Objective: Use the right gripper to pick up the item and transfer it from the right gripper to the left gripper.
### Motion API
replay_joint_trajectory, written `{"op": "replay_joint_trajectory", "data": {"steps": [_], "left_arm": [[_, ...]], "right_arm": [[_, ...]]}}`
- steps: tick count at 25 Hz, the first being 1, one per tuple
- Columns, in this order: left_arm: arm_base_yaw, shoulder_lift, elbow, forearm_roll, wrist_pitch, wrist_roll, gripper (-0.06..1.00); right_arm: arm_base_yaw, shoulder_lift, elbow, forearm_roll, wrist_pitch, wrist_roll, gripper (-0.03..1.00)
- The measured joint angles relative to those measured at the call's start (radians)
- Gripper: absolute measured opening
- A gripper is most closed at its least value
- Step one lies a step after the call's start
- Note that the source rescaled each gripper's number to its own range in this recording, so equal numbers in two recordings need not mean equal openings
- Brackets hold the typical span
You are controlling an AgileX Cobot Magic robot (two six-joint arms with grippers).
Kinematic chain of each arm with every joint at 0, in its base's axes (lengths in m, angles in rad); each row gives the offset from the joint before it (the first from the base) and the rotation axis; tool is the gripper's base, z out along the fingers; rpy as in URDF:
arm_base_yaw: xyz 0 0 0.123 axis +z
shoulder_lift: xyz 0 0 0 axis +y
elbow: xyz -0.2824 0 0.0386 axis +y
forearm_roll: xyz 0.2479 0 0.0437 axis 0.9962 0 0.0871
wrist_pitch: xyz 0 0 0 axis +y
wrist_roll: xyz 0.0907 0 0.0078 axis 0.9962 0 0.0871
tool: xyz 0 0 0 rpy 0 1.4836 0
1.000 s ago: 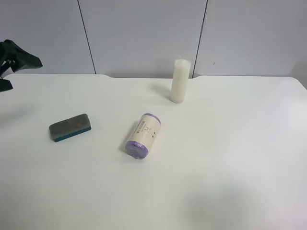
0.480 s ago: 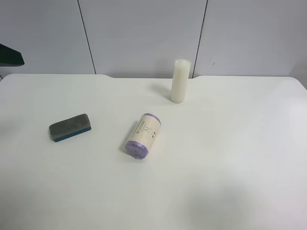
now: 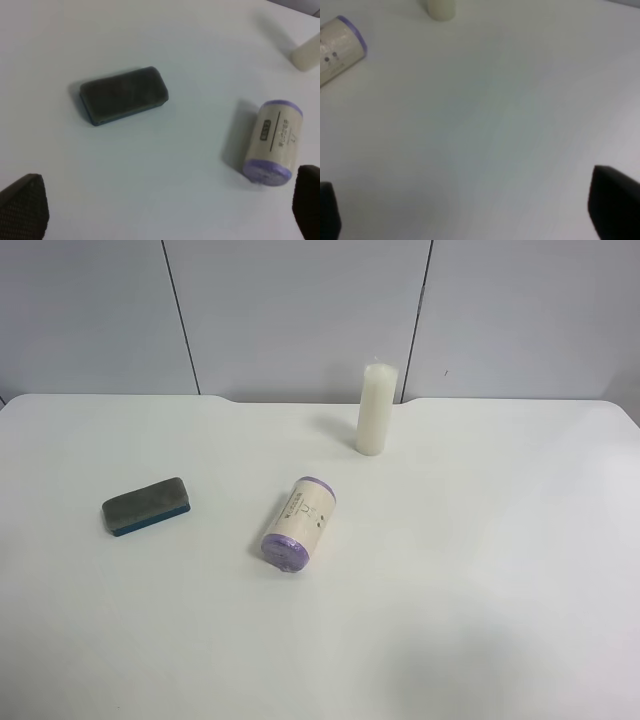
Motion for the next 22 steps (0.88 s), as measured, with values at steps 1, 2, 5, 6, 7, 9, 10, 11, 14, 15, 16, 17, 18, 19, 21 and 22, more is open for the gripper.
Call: {"op": "replay_joint_trajectory", "data": {"steps": [1,2,5,6,7,9,10,11,14,15,16,17,18,19,21,22], "left_arm": [[0.000,-0.027,0.000,0.009,0.022,-0.002,0.99],[0.000,-0.060,0.000,0.017,0.044,-0.002,0.99],[0.000,-0.149,0.000,0.055,0.101,-0.003,0.99],[0.000,-0.180,0.000,0.075,0.123,-0.004,0.99],[0.000,-0.212,0.000,0.100,0.145,-0.004,0.99],[0.000,-0.270,0.000,0.151,0.185,-0.005,0.99],[0.000,-0.301,0.000,0.182,0.203,-0.007,0.99],[0.000,-0.333,0.000,0.214,0.216,-0.013,0.99],[0.000,-0.411,0.000,0.299,0.252,-0.034,0.99],[0.000,-0.431,0.000,0.324,0.265,-0.044,0.99],[0.000,-0.454,0.000,0.342,0.281,-0.054,0.99],[0.000,-0.475,0.000,0.360,0.292,-0.061,0.99],[0.000,-0.497,0.000,0.375,0.296,-0.068,0.99],[0.000,-0.511,0.001,0.385,0.302,-0.072,0.99],[0.000,-0.523,0.001,0.406,0.306,-0.077,0.99],[0.000,-0.525,0.001,0.414,0.306,-0.081,0.99]], "right_arm": [[0.000,0.000,0.000,0.000,0.000,0.000,0.99],[0.000,0.000,0.000,0.000,0.000,0.000,0.99],[0.000,0.000,0.000,0.000,0.000,0.000,0.99],[0.000,0.000,0.000,0.000,0.000,0.000,0.99],[0.000,0.000,0.000,0.000,0.000,0.000,0.99],[0.000,0.000,0.000,0.000,0.000,0.000,0.99],[0.000,0.000,0.000,0.000,0.000,0.000,0.99],[0.000,0.000,0.000,0.000,0.000,0.000,0.99],[0.000,0.000,0.000,0.000,0.000,0.000,0.99],[0.000,0.000,0.000,0.000,0.000,0.000,0.99],[0.000,0.000,0.000,0.000,0.000,0.000,0.99],[0.000,0.000,0.000,0.000,0.000,0.000,0.99],[0.000,0.000,0.000,0.000,0.000,0.000,0.99],[0.000,0.000,0.000,0.000,0.000,0.000,0.99],[0.000,0.000,0.000,0.000,0.000,0.000,0.99],[0.000,0.000,0.000,0.000,0.000,0.000,0.99]]}}
